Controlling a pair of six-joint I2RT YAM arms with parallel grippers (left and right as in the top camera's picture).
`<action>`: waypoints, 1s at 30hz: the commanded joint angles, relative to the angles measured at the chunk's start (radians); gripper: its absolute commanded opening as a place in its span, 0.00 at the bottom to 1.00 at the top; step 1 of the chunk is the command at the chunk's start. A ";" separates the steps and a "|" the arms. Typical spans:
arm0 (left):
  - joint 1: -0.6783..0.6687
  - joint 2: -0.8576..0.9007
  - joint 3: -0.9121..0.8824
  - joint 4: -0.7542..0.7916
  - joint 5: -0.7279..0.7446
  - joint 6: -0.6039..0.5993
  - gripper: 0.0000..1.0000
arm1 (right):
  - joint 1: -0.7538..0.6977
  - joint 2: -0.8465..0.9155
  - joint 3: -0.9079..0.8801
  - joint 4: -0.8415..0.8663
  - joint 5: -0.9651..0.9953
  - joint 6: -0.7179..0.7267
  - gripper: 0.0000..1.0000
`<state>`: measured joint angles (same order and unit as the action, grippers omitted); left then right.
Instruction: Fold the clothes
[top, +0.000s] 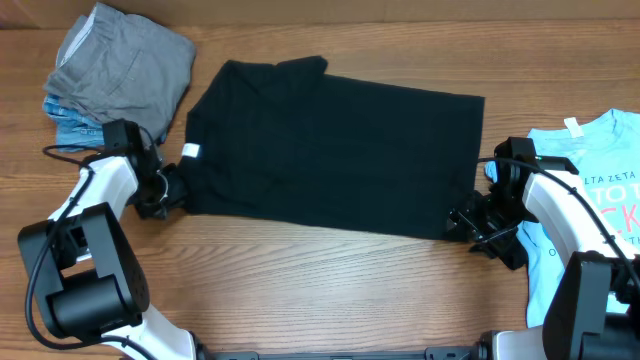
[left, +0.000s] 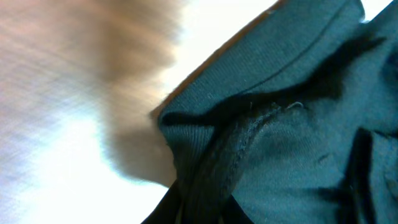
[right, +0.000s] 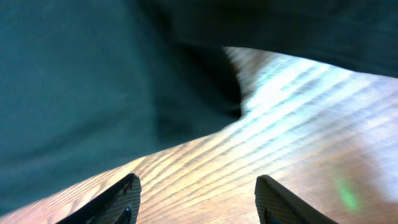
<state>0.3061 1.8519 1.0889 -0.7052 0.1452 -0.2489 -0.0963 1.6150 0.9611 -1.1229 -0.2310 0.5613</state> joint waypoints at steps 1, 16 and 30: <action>0.050 -0.020 -0.026 -0.055 -0.141 0.009 0.13 | 0.003 0.002 -0.014 0.010 0.051 0.046 0.63; 0.071 -0.040 -0.026 -0.256 -0.213 -0.017 0.09 | 0.003 0.002 -0.241 0.372 -0.117 0.097 0.32; 0.074 -0.042 -0.026 -0.369 -0.311 -0.051 0.08 | 0.002 -0.062 -0.113 0.043 0.187 0.062 0.16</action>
<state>0.3714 1.8343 1.0729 -1.0653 -0.1101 -0.2672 -0.0959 1.5936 0.8211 -1.0592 -0.1417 0.6167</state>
